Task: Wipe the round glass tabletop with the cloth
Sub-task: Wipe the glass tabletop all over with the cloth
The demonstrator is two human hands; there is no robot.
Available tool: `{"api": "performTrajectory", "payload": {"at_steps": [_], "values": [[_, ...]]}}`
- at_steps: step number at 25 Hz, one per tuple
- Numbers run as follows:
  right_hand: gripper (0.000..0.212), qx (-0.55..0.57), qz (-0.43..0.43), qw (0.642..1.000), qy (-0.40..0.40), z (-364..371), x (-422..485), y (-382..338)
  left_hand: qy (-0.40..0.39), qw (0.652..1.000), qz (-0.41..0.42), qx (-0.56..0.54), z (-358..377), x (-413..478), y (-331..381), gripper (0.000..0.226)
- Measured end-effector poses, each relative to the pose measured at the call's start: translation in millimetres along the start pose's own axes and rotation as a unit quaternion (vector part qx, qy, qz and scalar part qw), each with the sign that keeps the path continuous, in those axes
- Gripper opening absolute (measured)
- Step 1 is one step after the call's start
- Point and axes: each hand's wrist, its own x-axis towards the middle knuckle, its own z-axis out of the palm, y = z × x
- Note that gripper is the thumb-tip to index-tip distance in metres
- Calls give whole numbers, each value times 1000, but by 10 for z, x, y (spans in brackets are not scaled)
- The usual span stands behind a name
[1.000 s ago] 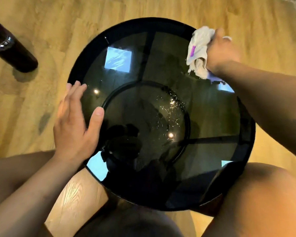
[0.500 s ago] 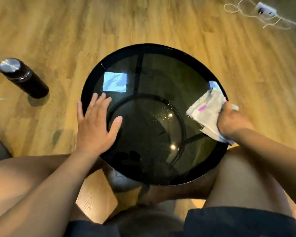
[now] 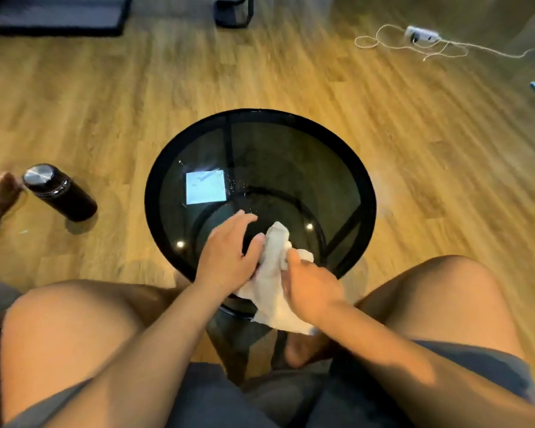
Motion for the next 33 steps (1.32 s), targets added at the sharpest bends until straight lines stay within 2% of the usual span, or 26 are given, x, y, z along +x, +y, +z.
{"api": "performTrajectory", "payload": {"at_steps": [2,3,7,9,10,12,14,16,17,18,19,21,23,25,26,27,29,30,31,33], "values": [[22,127,-37,991,-5,-56,-13,-22,-81,996,-10,-37,73,-90,183,46],[21,192,-44,980,12,-113,-26,-6,-97,994,-24,-40,85,-153,227,48],[6,422,-64,899,101,-389,-61,73,-63,994,-62,-68,-92,-293,333,46],[4,510,-80,853,78,-538,-68,71,-52,979,-106,-167,-217,-274,432,41],[4,561,-86,822,50,-600,-77,73,-53,959,-142,-242,-267,-270,495,39],[19,670,-83,738,-18,-682,-113,107,-40,927,-182,-326,-328,-310,605,38],[50,736,-24,672,-77,-674,-146,175,-1,916,-194,-352,-324,-410,624,36],[71,761,66,634,-121,-601,-166,268,20,884,-211,-417,-281,-526,579,40],[70,760,92,626,-146,-567,-168,310,20,866,-217,-451,-254,-568,552,45],[62,750,94,634,-162,-546,-173,345,17,856,-219,-468,-223,-590,530,50],[55,726,82,663,-163,-527,-174,382,15,856,-219,-467,-190,-603,516,53],[56,686,52,718,-109,-530,-172,434,33,874,-209,-437,-157,-617,494,57],[59,685,13,728,-20,-577,-157,469,70,878,-180,-437,-207,-605,454,57],[52,684,-50,727,44,-636,-97,455,88,862,-151,-475,-293,-580,379,54],[46,651,-68,753,72,-635,-51,439,84,862,-156,-476,-306,-565,345,53],[43,586,-68,802,92,-614,7,434,67,875,-177,-445,-294,-553,318,53],[43,385,-2,916,113,-481,77,443,8,934,-243,-262,-204,-579,260,54],[46,298,25,945,132,-400,82,435,-6,958,-252,-135,-145,-604,211,55],[47,243,21,956,165,-328,67,392,5,971,-238,-24,-111,-612,169,53],[49,117,-46,966,225,-139,52,226,79,977,-172,102,-105,-529,82,48]]}}
